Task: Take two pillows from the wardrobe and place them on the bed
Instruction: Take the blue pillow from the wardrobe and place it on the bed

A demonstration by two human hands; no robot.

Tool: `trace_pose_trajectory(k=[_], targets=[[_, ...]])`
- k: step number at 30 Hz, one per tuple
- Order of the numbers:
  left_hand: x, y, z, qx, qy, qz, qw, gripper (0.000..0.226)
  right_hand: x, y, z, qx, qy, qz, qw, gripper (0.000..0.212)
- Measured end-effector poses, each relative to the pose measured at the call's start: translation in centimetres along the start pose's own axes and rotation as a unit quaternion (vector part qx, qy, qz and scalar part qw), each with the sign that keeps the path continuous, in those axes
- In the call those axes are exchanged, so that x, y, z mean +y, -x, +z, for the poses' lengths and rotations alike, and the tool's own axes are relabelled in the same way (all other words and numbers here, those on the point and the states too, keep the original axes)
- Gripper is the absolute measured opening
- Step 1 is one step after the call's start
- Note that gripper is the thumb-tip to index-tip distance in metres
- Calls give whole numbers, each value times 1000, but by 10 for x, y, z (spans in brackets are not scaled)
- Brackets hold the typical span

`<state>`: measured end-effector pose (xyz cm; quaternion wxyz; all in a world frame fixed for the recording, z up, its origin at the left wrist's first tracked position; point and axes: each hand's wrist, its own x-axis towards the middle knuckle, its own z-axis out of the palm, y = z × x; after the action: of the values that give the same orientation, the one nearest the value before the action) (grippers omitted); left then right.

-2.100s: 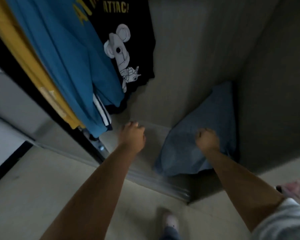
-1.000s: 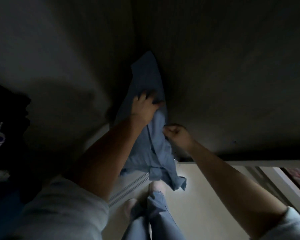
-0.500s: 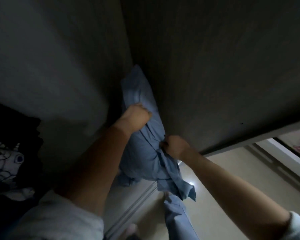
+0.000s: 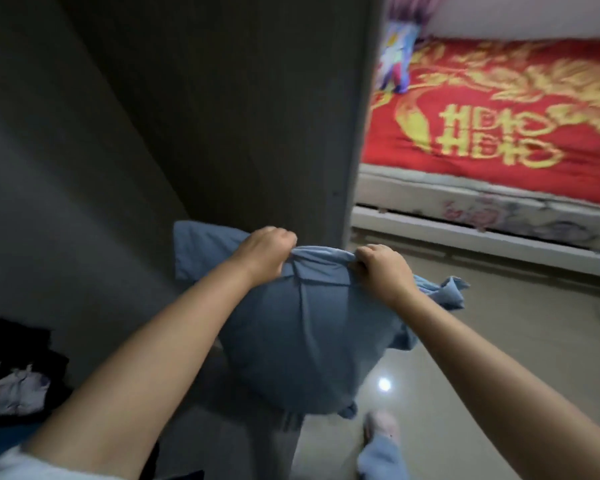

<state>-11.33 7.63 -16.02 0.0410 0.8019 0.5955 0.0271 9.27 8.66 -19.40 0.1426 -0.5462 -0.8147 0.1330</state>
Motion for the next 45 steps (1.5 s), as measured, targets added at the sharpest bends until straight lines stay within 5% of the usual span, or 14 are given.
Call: trace_pose_trajectory(k=[4, 10, 17, 23, 28, 32, 39, 42, 44, 45], targets=[[81, -41, -12, 55, 52, 64, 995, 15, 62, 39, -70, 131, 60, -39, 989, 16], [218, -130, -26, 96, 144, 145, 974, 14, 193, 67, -169, 193, 162, -31, 967, 23], [305, -240, -52, 215, 194, 137, 947, 8, 304, 15, -252, 313, 234, -50, 919, 18], [278, -359, -89, 313, 171, 81, 931, 6, 334, -124, -303, 353, 244, -72, 900, 24], [218, -505, -157, 440, 155, 17, 884, 11, 338, -293, -356, 423, 208, -71, 879, 16], [159, -612, -232, 568, 113, 68, 812, 6, 332, -439, -401, 506, 201, -98, 833, 15], [59, -757, -344, 644, -47, 125, 753, 14, 311, -641, -466, 618, 155, -102, 764, 17], [13, -794, -329, 602, -80, 126, 785, 21, 323, -693, -441, 613, 145, -144, 763, 18], [-16, -806, -296, 470, -110, 100, 870, 22, 342, -715, -400, 512, 132, -182, 829, 14], [-28, -806, -276, 336, -125, 66, 931, 20, 351, -721, -376, 405, 124, -192, 885, 11]])
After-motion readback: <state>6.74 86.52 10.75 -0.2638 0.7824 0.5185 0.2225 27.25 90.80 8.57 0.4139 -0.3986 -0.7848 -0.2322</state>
